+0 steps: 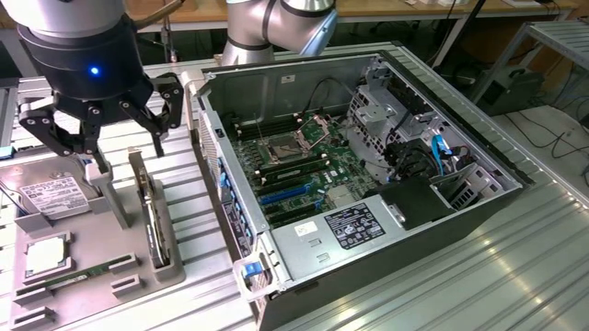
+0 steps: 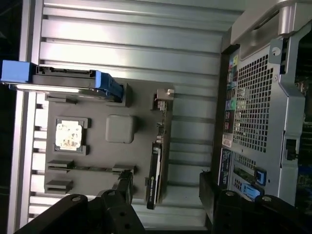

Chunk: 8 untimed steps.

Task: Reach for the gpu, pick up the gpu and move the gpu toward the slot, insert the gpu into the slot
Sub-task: 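Pick up the gpu and move the gpu toward the slot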

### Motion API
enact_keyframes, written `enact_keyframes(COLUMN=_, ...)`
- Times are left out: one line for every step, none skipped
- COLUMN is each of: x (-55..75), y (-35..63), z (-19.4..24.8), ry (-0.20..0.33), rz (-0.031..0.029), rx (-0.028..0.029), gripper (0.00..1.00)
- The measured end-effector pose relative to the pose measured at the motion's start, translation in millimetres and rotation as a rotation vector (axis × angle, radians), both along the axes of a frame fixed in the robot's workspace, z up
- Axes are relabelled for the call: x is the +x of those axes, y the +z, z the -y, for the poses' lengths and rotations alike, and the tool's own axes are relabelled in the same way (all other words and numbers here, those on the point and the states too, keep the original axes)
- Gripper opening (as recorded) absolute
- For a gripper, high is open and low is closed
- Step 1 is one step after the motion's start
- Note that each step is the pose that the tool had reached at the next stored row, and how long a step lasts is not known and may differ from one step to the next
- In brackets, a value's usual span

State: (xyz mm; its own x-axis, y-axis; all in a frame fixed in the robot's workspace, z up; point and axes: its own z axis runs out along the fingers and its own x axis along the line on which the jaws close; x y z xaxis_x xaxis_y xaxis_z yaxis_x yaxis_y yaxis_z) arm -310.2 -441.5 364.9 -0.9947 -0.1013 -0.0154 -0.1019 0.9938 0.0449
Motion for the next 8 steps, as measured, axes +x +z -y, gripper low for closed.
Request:
enact_keyframes(x=-0.1, y=-1.0, z=1.3, ry=0.006, rz=-0.0006, rx=-0.0002, gripper=0.66)
enact_keyframes(x=-0.1, y=-2.3, z=4.7, ry=0.011, rz=-0.0006, rx=0.0000, gripper=0.66)
enact_keyframes(x=-0.1, y=-2.9, z=7.1, ry=0.013, rz=-0.0007, rx=-0.0001, gripper=0.66)
enact_keyframes(x=-0.1, y=-4.0, z=10.0, ry=0.018, rz=-0.0006, rx=0.0000, gripper=0.66)
enact_keyframes(x=-0.1, y=-4.4, z=11.3, ry=0.021, rz=-0.0006, rx=0.0000, gripper=0.66)
enact_keyframes(x=-0.1, y=-4.9, z=13.0, ry=0.026, rz=-0.0005, rx=0.0000, gripper=0.66)
enact_keyframes(x=-0.1, y=-5.4, z=14.6, ry=0.030, rz=-0.0006, rx=0.0000, gripper=0.66)
enact_keyframes(x=-0.1, y=-5.9, z=16.0, ry=0.033, rz=-0.0006, rx=-0.0001, gripper=0.66)
